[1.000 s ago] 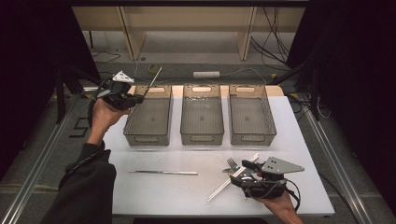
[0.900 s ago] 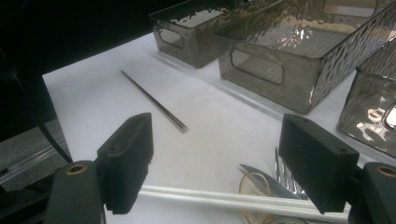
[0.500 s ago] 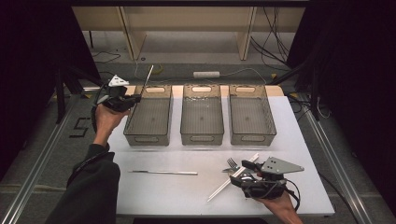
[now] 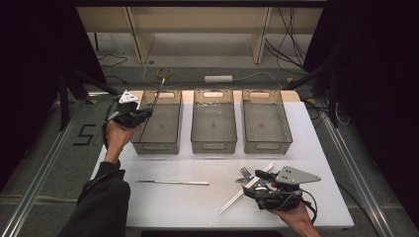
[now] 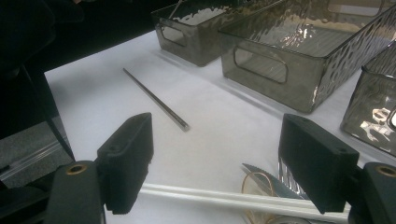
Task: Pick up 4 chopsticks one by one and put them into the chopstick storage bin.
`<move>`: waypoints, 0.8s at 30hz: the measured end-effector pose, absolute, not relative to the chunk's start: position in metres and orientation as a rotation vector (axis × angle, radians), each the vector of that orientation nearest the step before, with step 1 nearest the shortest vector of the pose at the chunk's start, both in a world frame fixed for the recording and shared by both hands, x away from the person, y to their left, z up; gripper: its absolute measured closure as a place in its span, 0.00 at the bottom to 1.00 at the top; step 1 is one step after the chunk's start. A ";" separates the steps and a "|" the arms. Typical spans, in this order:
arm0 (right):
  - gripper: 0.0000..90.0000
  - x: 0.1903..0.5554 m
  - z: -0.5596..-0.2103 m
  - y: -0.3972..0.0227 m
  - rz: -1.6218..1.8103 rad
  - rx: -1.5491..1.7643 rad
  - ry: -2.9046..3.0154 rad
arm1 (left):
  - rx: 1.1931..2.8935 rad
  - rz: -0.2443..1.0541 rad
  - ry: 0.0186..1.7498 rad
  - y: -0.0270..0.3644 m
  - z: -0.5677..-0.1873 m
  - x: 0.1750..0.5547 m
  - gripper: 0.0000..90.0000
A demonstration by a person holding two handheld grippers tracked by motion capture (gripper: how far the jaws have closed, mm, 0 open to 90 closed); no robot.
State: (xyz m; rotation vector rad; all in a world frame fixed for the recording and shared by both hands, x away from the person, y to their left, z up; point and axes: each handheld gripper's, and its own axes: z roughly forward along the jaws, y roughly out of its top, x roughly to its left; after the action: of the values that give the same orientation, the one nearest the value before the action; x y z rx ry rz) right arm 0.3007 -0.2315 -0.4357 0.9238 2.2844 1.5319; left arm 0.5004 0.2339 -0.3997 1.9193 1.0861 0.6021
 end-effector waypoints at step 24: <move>0.30 0.299 -0.434 -0.230 1.540 0.901 2.294 | 2.000 0.512 1.171 0.232 -0.422 0.504 0.79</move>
State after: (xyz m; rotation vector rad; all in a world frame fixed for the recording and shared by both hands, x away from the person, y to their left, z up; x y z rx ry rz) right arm 0.2987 -0.2301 -0.4340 0.9012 2.2939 1.5402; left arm 0.5040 0.2320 -0.4220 1.9996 1.1713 0.5115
